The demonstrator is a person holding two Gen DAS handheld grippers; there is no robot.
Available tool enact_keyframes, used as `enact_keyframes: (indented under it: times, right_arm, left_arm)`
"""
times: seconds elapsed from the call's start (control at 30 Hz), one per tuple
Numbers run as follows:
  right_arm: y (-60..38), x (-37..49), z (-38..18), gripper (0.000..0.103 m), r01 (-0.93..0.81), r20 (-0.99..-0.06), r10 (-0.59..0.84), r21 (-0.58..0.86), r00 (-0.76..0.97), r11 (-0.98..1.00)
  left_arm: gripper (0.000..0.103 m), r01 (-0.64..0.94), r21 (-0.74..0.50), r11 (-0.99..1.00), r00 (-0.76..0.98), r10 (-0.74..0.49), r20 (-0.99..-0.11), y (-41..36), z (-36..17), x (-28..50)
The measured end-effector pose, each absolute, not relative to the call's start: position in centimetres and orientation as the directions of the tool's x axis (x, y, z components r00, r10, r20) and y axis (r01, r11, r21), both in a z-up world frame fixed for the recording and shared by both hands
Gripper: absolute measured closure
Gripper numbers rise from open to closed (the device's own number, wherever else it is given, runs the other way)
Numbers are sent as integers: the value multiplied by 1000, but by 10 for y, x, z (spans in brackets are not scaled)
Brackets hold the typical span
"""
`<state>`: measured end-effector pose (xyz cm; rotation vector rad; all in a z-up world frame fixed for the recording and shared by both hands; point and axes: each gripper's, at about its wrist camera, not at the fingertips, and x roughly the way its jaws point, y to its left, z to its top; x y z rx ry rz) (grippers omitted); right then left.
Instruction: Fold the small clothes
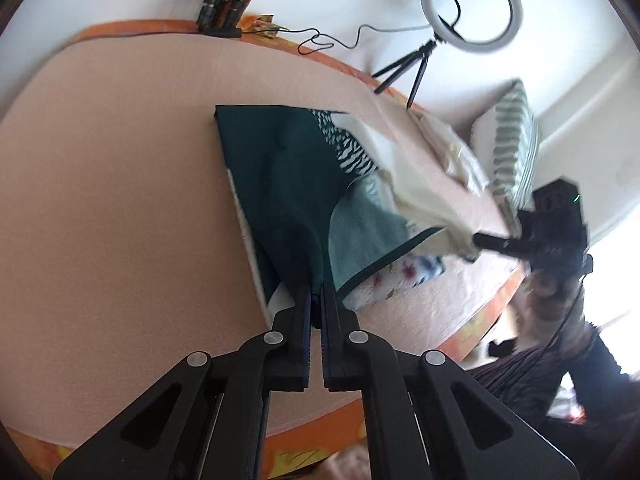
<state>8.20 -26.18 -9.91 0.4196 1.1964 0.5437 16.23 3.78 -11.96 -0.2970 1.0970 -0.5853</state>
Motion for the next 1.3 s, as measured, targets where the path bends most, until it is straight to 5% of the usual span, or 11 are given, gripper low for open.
enact_keyframes:
  times: [0.27, 0.37, 0.77, 0.97, 1.23, 1.3]
  right_arm:
    - [-263, 65, -120, 96, -211, -860, 466, 426, 208, 880]
    - [-263, 60, -100, 64, -264, -891, 370, 302, 263, 916]
    - [-173, 103, -76, 70, -507, -772, 458, 208, 440, 837]
    - [-154, 98, -135, 72, -556, -880, 352, 126, 320, 821]
    - [-179, 111, -94, 71, -546, -811, 488, 262, 323, 796]
    - [-175, 133, -87, 86, -533, -792, 494, 260, 359, 805]
  left_arm:
    - [91, 313, -398, 862, 266, -482, -835, 48, -137, 151]
    - [91, 336, -396, 855, 305, -496, -813, 55, -115, 150]
    - [91, 401, -384, 832, 337, -524, -782, -10, -122, 201]
    - [91, 446, -297, 844, 311, -458, -833, -13, -148, 188]
    - [91, 453, -340, 824, 382, -524, -761, 8, -101, 204]
    - [91, 440, -355, 825, 418, -538, -732, 6, -90, 220]
